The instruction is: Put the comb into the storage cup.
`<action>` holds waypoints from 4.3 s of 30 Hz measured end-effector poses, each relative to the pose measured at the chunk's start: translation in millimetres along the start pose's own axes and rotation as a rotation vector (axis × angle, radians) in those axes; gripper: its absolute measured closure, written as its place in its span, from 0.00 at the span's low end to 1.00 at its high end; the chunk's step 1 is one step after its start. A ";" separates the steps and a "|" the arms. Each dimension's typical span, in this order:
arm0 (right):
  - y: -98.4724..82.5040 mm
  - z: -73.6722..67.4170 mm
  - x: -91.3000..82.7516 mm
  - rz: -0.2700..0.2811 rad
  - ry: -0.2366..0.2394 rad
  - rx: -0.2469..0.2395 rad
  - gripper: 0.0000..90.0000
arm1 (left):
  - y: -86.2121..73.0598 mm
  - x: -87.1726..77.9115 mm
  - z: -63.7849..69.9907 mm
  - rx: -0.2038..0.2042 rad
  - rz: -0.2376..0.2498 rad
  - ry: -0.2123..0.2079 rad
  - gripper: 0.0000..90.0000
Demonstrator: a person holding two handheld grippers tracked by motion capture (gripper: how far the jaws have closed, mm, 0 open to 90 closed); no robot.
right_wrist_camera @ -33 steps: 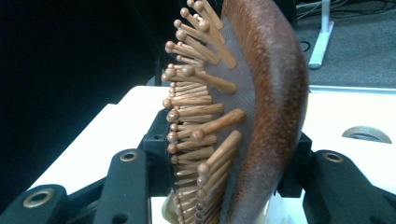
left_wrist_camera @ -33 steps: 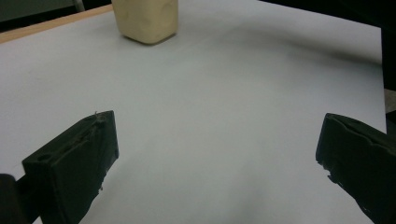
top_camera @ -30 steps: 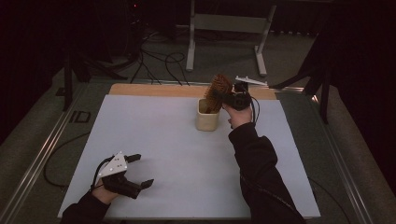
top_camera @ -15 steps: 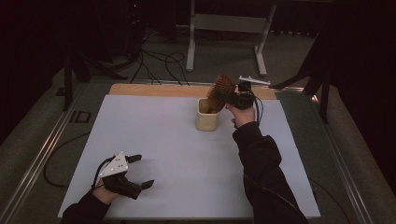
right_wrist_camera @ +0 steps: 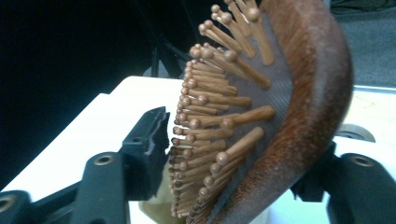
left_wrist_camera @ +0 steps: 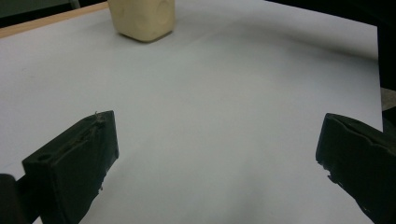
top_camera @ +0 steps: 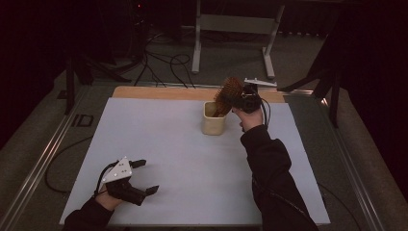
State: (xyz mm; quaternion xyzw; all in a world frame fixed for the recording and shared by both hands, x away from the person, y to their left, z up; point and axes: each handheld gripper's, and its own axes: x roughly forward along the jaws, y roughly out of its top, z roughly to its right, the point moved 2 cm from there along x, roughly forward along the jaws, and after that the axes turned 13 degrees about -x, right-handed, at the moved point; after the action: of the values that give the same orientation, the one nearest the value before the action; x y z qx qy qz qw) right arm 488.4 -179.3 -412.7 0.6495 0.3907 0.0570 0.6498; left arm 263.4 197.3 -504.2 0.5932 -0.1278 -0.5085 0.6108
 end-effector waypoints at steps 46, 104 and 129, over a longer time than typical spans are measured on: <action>-28.1 9.0 -26.4 -0.042 0.026 -0.177 0.10 | 0.4 0.3 0.5 0.005 0.003 0.003 0.00; -152.1 -24.9 -118.6 -0.043 0.099 -0.256 0.10 | -0.8 0.6 0.6 0.009 -0.006 0.000 0.00; -189.1 -34.6 -150.9 -0.045 0.084 -0.284 0.10 | -2.0 1.8 0.8 0.014 -0.013 0.003 0.00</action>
State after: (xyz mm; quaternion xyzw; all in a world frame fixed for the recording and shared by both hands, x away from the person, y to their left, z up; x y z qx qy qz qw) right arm 282.4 -267.7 -510.1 0.5391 0.4201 0.1243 0.7194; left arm 262.6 195.8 -506.5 0.5991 -0.1263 -0.5107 0.6036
